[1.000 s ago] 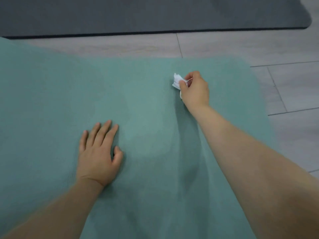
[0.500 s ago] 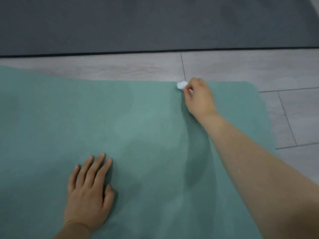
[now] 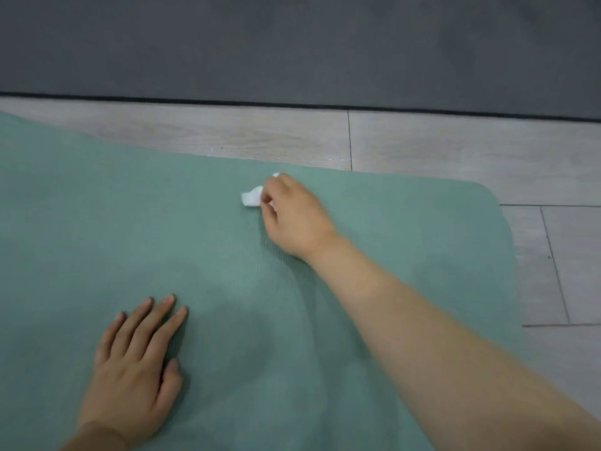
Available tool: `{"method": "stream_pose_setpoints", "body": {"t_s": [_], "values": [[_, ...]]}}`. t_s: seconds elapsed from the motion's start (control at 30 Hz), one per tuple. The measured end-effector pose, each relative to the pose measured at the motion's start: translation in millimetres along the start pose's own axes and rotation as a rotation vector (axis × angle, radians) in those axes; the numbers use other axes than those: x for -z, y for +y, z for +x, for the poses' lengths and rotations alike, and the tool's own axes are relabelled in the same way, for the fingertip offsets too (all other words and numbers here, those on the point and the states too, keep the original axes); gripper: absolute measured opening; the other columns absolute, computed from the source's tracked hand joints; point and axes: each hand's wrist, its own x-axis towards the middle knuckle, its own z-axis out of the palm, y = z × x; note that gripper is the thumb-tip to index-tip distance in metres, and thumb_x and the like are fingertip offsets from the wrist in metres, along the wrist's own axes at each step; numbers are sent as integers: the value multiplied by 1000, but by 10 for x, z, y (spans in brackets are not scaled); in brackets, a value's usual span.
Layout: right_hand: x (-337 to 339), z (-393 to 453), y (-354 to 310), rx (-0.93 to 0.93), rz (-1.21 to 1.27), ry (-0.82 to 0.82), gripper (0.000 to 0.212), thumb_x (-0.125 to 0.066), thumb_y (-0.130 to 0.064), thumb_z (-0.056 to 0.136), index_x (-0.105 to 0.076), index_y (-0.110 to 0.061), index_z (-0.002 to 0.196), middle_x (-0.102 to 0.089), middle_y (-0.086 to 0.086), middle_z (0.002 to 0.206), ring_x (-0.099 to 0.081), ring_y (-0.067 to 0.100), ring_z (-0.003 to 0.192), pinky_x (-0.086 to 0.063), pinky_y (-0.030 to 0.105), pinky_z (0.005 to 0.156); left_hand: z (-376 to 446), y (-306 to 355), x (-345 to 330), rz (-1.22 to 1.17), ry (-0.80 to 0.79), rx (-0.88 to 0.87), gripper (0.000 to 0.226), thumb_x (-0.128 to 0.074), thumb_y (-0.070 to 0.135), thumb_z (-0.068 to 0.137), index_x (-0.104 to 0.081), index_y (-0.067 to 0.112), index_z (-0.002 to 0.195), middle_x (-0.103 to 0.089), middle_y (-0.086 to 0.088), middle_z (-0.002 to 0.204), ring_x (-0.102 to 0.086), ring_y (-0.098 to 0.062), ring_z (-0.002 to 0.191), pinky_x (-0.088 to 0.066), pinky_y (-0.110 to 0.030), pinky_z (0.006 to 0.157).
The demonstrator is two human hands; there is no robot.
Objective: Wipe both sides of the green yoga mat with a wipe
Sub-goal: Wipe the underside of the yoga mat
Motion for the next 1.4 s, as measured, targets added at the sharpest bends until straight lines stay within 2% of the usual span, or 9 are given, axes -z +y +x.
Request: {"method": "stream_pose_setpoints", "body": {"t_s": [0.1, 0.3, 0.4, 0.53, 0.8, 0.9, 1.0, 1.2, 1.4], "values": [[219, -13, 223, 54, -32, -128, 7, -50, -10, 88, -55, -7, 93, -56, 15, 102, -55, 33, 89, -43, 38, 72, -1, 9, 8, -10, -2, 8, 65, -40, 31, 79, -53, 9, 138, -47, -12, 148, -38, -35, 139, -25, -58, 114], [1277, -679, 1638, -841, -228, 315, 16, -48, -9, 87, -59, 0, 95, -62, 24, 103, -57, 38, 97, -44, 37, 78, 16, 2, 13, -15, -16, 20, 66, -40, 32, 77, -55, 8, 137, -48, -12, 147, -38, -35, 138, -26, -59, 113], [1315, -843, 1668, -994, -229, 443, 20, -47, -9, 89, -56, 2, 103, -60, 24, 111, -56, 39, 102, -44, 37, 80, -22, 2, -5, -1, -27, 19, 66, -39, 32, 78, -54, 8, 138, -47, -11, 149, -37, -35, 139, -25, -58, 114], [871, -408, 1185, -897, -139, 466, 17, -48, -10, 89, -57, -1, 101, -62, 20, 109, -57, 36, 102, -42, 37, 80, 7, -18, 24, -6, -18, 9, 66, -39, 32, 79, -52, 9, 140, -46, -10, 149, -37, -34, 140, -24, -57, 115], [250, 37, 417, -187, -21, 94, 9, -48, -10, 89, -56, -7, 92, -58, 17, 103, -55, 34, 96, -36, 37, 79, 144, 102, 122, 16, -3, 147, 57, -42, 35, 75, -62, 8, 121, -58, -13, 130, -50, -40, 119, -36, -54, 100], [678, -358, 1081, -312, -95, 194, 10, -49, -8, 87, -57, -3, 90, -59, 22, 105, -55, 37, 101, -38, 38, 82, 369, 425, 159, -38, 44, 253, 62, -44, 42, 79, -55, 6, 129, -52, -14, 133, -47, -40, 124, -34, -55, 105], [1124, -806, 1705, -610, -197, 379, 14, -48, -9, 87, -57, 2, 89, -59, 26, 101, -54, 40, 95, -38, 41, 81, 452, 651, 3, -42, -11, 79, 72, -43, 44, 84, -40, 14, 150, -35, -7, 157, -29, -28, 146, -17, -48, 120], [1015, -689, 1621, -920, -163, 601, 20, -44, -8, 87, -57, 0, 99, -59, 22, 109, -54, 38, 102, -40, 39, 83, 499, 624, -44, -64, -74, 68, 69, -41, 35, 82, -44, 13, 147, -38, -5, 156, -31, -23, 145, -19, -46, 119], [72, -182, 219, -433, 58, 293, 14, -49, -9, 90, -59, -3, 96, -60, 17, 101, -56, 35, 93, -39, 38, 78, 505, 603, -74, -40, -59, 72, 69, -40, 35, 81, -45, 14, 146, -39, -5, 155, -32, -24, 144, -14, -40, 121]]}}
